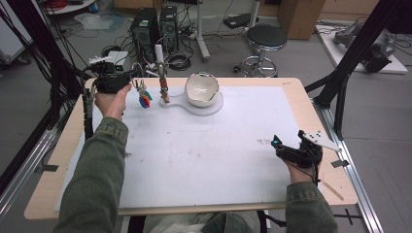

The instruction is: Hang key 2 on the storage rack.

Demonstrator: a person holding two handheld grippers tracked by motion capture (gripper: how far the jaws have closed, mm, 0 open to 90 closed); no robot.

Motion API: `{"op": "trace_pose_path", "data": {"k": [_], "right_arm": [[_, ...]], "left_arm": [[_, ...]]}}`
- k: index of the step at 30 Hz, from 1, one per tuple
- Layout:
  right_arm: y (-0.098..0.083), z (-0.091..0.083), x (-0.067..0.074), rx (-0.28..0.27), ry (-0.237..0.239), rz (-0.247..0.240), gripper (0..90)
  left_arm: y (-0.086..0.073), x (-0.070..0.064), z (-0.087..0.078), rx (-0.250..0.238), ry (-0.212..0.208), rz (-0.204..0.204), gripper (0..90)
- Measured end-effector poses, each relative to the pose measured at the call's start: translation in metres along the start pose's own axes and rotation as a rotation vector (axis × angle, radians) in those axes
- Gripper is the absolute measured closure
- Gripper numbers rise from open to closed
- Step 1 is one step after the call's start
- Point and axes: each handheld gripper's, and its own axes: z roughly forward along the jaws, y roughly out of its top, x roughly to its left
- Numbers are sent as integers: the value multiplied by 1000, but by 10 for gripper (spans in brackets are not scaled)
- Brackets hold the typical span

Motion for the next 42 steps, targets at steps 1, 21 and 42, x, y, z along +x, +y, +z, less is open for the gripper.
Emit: {"op": "trace_pose_path", "data": {"k": [1,21,42], "right_arm": [[0,0,0,0,0,-2,19],[-1,1,-2,3,-3,8,19],[-2,1,-4,0,-2,21,19]], "left_arm": [[0,1,2,-1,-4,-1,870],[-2,-12,18,22,-43,87,870],[-12,-10,29,79,-107,46,610]]}}
